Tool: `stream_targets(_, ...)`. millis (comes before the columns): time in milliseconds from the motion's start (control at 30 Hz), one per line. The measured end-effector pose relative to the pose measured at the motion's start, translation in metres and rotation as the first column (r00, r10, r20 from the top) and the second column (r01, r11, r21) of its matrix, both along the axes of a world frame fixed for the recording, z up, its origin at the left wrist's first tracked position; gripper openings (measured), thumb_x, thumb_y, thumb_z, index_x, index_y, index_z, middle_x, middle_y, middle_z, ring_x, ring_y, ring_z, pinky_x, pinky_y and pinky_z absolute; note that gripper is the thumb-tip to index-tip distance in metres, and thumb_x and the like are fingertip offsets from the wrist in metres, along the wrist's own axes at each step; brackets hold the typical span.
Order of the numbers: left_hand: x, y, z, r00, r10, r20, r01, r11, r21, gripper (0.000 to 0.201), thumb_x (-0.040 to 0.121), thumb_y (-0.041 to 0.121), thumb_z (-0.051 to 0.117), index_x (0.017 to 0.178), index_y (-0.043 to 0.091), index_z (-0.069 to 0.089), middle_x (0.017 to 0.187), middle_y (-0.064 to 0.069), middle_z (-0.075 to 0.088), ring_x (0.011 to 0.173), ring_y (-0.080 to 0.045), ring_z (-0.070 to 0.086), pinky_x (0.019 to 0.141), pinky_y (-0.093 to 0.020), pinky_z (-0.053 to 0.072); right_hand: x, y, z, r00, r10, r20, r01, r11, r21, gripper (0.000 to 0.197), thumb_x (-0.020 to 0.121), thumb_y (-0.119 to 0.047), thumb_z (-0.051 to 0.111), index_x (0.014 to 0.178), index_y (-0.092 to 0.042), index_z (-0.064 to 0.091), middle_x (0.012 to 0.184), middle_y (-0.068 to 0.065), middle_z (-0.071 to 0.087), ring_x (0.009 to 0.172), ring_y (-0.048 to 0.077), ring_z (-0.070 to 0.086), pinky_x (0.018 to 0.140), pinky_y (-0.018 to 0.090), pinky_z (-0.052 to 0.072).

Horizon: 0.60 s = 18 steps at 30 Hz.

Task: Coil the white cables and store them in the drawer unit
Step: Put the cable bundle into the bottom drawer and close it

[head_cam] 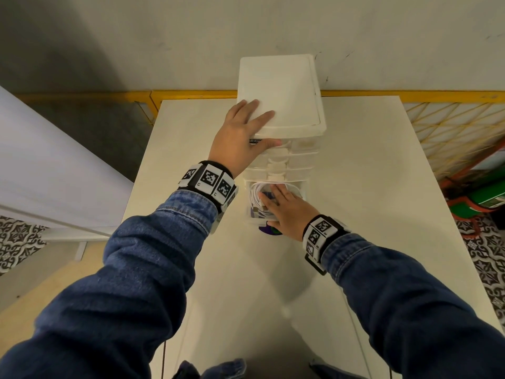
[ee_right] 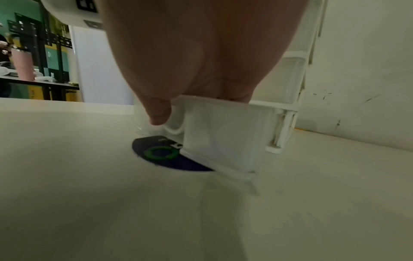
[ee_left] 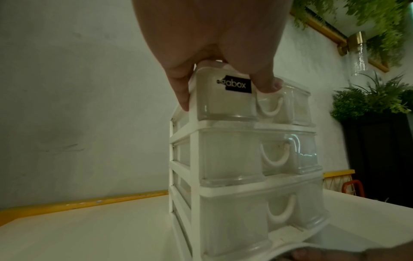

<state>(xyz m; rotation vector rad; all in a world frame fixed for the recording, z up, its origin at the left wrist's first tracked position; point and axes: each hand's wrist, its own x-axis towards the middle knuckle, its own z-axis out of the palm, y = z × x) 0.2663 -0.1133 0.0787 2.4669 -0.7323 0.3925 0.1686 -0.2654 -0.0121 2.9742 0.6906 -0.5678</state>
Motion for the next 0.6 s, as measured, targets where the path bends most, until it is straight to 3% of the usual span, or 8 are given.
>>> stream_targets(200, 0.000, 0.000, 0.000, 1.000, 0.003, -0.016, -0.003, 1.000, -0.007, 0.075, 0.078, 0.069, 0.038, 0.129, 0.017, 0.058, 0.141, -0.017, 0.046, 0.136, -0.037, 0.033, 0.109, -0.039, 0.029, -0.001, -0.002, -0.001, 0.997, 0.008, 0.071, -0.010, 1.000, 0.022, 0.064, 0.096, -0.029, 0.039, 0.147, -0.014, 0.003, 0.154, 0.017, 0.016, 0.143, 0.032, 0.011, 0.115, 0.041, 0.017)
stream_targets(300, -0.001, 0.000, -0.001, 1.000, 0.007, -0.006, -0.007, 1.000, -0.014, 0.074, 0.078, 0.069, 0.038, 0.128, 0.018, 0.058, 0.141, -0.017, 0.047, 0.135, -0.037, 0.034, 0.108, -0.039, 0.030, -0.009, -0.003, -0.002, 0.967, 0.006, 0.256, -0.011, 1.000, 0.019, 0.060, 0.082, -0.027, 0.064, 0.135, -0.015, 0.040, 0.137, 0.019, 0.045, 0.126, 0.035, 0.043, 0.104, 0.043, 0.038)
stream_targets(367, -0.001, 0.000, -0.001, 1.000, 0.013, -0.002, -0.013, 1.000, -0.013, 0.074, 0.078, 0.069, 0.038, 0.128, 0.018, 0.058, 0.141, -0.017, 0.047, 0.135, -0.036, 0.034, 0.108, -0.037, 0.030, -0.014, -0.002, -0.005, 0.945, -0.017, 0.327, 0.011, 1.000, 0.021, 0.056, 0.073, -0.027, 0.071, 0.124, -0.016, 0.052, 0.131, 0.019, 0.052, 0.120, 0.036, 0.050, 0.100, 0.048, 0.042)
stream_targets(433, -0.001, 0.000, -0.001, 1.000, 0.016, -0.005, -0.016, 1.000, -0.011, 0.074, 0.078, 0.069, 0.038, 0.129, 0.019, 0.057, 0.142, -0.016, 0.046, 0.136, -0.036, 0.033, 0.108, -0.036, 0.029, -0.015, -0.002, -0.007, 0.939, -0.022, 0.344, 0.004, 0.999, 0.052, 0.054, 0.079, -0.025, 0.065, 0.129, -0.016, 0.049, 0.140, 0.022, 0.043, 0.130, 0.038, 0.040, 0.106, 0.052, 0.032)
stream_targets(533, -0.002, 0.000, 0.000, 1.000, 0.014, -0.008, -0.014, 1.000, -0.010, 0.075, 0.078, 0.069, 0.037, 0.129, 0.019, 0.057, 0.142, -0.016, 0.046, 0.136, -0.036, 0.032, 0.109, -0.038, 0.030, -0.014, -0.002, -0.012, 0.971, -0.045, 0.236, 0.029, 0.997, 0.069, 0.055, 0.094, -0.023, 0.045, 0.144, -0.020, 0.023, 0.154, 0.022, 0.011, 0.143, 0.036, 0.010, 0.115, 0.049, 0.011)
stream_targets(600, -0.002, 0.000, 0.000, 1.000, 0.015, -0.005, -0.015, 1.000, -0.007, 0.076, 0.078, 0.070, 0.036, 0.129, 0.019, 0.057, 0.142, -0.016, 0.046, 0.136, -0.036, 0.032, 0.108, -0.039, 0.031, -0.015, -0.003, -0.013, 0.983, -0.072, 0.171, 0.062, 0.996, 0.062, 0.055, 0.097, -0.026, 0.037, 0.146, -0.023, 0.012, 0.156, 0.019, 0.001, 0.144, 0.032, 0.000, 0.116, 0.047, 0.004)
